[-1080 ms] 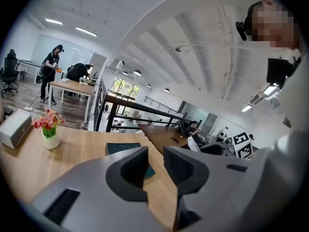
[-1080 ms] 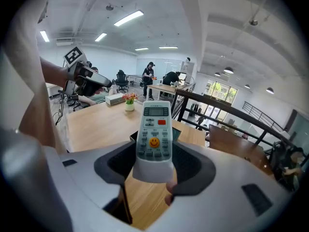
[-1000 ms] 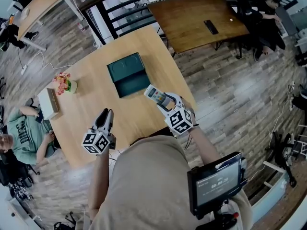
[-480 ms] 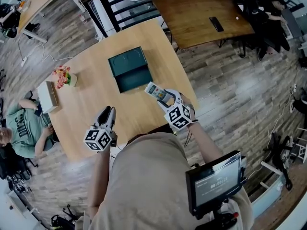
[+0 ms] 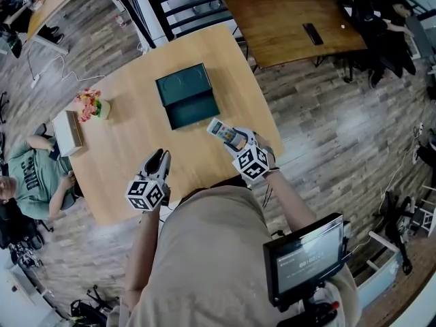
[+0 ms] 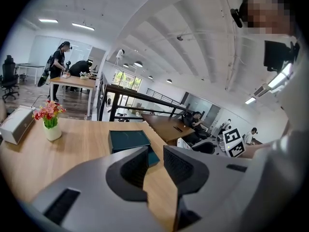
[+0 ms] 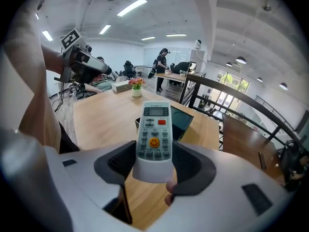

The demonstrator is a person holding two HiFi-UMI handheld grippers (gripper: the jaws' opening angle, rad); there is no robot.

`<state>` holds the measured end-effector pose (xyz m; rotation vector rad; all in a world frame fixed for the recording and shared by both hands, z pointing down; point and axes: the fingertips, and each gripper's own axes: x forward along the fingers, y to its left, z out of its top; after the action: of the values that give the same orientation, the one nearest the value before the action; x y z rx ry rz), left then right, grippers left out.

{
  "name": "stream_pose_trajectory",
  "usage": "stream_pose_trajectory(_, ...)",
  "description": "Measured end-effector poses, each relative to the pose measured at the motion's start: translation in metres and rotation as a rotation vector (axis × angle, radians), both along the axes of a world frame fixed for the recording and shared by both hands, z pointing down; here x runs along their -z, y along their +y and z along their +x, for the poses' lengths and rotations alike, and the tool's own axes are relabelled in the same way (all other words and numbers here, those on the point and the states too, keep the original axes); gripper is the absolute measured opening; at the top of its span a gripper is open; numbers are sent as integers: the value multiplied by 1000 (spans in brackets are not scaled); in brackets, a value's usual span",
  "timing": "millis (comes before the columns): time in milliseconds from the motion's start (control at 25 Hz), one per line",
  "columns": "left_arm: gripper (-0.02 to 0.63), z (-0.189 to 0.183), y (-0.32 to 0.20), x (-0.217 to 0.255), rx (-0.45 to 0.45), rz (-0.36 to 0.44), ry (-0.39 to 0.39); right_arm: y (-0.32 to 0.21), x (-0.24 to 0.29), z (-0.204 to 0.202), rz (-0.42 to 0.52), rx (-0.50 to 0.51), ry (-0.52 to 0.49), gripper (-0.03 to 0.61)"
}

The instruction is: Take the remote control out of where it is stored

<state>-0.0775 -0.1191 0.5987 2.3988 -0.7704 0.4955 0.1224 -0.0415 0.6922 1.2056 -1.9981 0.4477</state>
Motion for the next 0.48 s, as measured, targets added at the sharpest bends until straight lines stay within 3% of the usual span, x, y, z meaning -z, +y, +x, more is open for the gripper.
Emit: stream_pose_trajectory(480, 78, -19, 2, -41, -1, -40, -99, 4, -44, -10, -85, 22, -25, 241)
